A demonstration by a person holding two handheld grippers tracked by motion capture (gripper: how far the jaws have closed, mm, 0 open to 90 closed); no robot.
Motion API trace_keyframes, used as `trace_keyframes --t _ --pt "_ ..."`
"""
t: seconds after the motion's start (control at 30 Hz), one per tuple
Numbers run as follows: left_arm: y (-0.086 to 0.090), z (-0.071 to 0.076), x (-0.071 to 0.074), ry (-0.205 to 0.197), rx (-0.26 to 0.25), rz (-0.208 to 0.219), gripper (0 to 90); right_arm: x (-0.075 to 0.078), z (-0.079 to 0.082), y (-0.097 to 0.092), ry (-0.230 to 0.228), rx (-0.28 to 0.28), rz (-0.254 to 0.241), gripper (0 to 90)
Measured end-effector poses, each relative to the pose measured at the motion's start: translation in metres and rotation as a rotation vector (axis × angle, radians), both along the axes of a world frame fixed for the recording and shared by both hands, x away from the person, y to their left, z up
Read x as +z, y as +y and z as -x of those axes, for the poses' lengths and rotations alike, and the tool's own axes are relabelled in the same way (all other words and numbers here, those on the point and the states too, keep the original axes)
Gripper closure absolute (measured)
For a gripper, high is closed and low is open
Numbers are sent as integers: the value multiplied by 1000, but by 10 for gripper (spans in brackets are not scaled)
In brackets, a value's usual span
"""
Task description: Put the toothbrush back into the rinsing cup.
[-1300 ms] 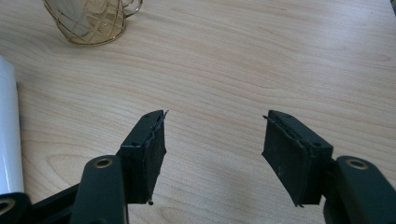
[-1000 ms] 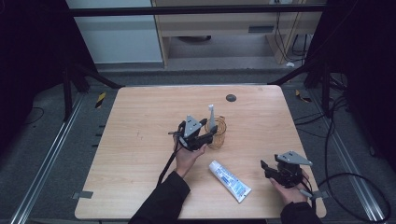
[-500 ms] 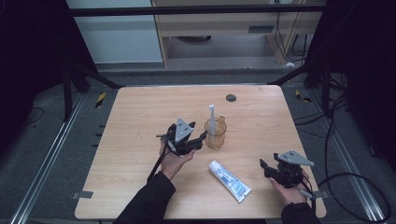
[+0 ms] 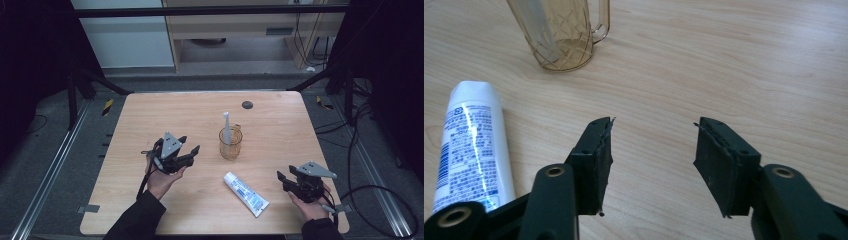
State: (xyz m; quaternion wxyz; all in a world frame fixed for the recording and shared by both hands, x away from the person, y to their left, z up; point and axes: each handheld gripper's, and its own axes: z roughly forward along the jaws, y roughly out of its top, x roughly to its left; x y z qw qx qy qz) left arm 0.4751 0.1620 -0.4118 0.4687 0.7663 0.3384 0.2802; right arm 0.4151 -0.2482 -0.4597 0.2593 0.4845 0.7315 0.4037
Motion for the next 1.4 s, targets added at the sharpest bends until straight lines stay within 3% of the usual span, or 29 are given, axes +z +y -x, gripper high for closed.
trace_keyframes --t 0.13,0.23,0.57,0.83,1.2,1.4 --pt "19 8 -6 23 27 -12 429 0 0 2 26 13 1 531" --pt "36 15 -11 41 57 10 432 1 1 4 39 20 0 553" --pt "85 36 -31 99 158 21 469 -3 2 13 97 73 15 657" --pt "113 39 -46 165 237 5 492 -7 6 20 141 111 40 753" --pt "134 37 -51 190 285 25 502 -19 10 30 208 168 67 865" --pt "131 36 -53 194 280 -12 494 -23 12 35 231 187 71 894"
